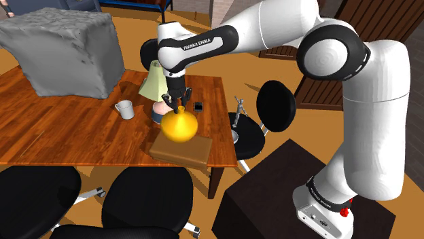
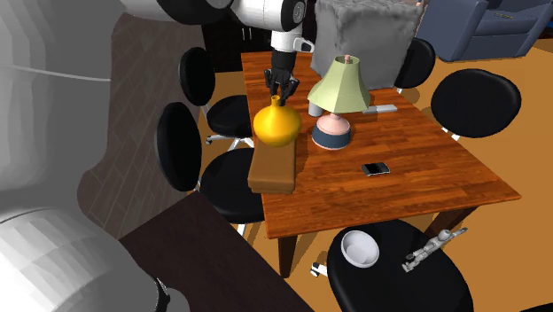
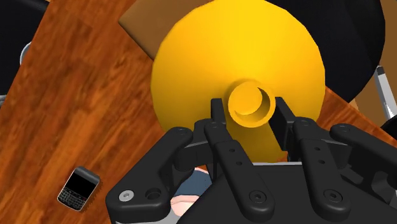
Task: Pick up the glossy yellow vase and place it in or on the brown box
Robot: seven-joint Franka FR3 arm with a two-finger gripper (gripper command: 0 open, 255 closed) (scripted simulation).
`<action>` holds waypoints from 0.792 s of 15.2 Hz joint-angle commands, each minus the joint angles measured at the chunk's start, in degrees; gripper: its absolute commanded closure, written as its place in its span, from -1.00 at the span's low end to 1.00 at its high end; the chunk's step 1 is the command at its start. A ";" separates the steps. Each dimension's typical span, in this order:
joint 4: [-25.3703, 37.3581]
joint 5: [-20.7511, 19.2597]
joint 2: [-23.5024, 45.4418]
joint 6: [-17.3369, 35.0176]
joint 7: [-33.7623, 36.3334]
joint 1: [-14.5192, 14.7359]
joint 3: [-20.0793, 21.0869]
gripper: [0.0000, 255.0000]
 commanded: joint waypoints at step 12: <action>-2.24 -0.20 3.22 5.54 -0.19 0.07 -0.16 1.00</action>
